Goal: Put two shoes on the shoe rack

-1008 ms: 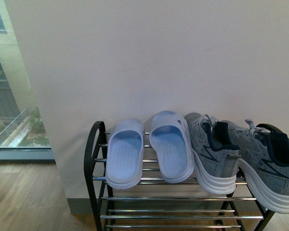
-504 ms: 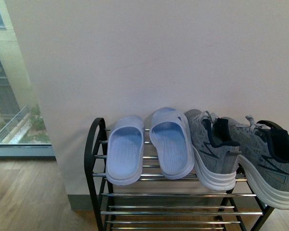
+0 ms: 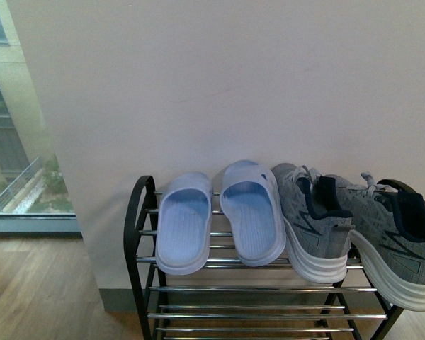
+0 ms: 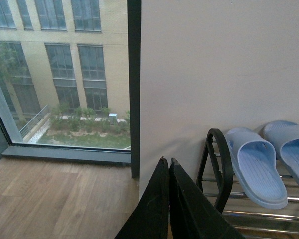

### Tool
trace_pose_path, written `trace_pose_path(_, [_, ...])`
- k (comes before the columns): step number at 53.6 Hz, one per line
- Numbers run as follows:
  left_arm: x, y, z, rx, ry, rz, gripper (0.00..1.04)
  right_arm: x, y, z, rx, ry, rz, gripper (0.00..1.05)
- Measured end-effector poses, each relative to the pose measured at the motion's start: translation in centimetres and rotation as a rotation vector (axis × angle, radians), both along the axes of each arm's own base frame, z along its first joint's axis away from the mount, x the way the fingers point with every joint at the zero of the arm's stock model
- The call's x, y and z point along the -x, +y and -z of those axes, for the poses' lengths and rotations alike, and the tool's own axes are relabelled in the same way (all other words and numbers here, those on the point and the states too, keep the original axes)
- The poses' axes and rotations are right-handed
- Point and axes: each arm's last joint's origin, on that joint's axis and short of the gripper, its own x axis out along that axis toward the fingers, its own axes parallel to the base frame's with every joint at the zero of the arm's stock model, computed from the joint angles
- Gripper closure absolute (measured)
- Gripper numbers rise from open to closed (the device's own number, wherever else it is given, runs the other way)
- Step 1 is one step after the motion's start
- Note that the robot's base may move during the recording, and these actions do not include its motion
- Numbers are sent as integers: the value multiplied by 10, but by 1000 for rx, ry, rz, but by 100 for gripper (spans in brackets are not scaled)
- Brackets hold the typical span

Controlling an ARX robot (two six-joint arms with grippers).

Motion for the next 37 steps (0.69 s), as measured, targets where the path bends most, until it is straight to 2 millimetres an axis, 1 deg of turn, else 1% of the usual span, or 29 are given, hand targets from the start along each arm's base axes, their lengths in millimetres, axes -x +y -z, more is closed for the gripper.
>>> trace_pose_path(19, [6, 0, 0, 0, 0, 0, 103, 0, 0, 0, 0, 0, 0, 9])
trace_pose_path(23, [13, 0, 5, 0, 35, 0, 103, 0, 0, 0, 0, 0, 0, 9])
trace_pose_path(26, [16, 0, 4, 0, 16, 0, 103, 0, 0, 0, 0, 0, 0, 9])
trace_pose_path(37, [16, 0, 4, 0, 17, 0, 103, 0, 0, 0, 0, 0, 0, 9])
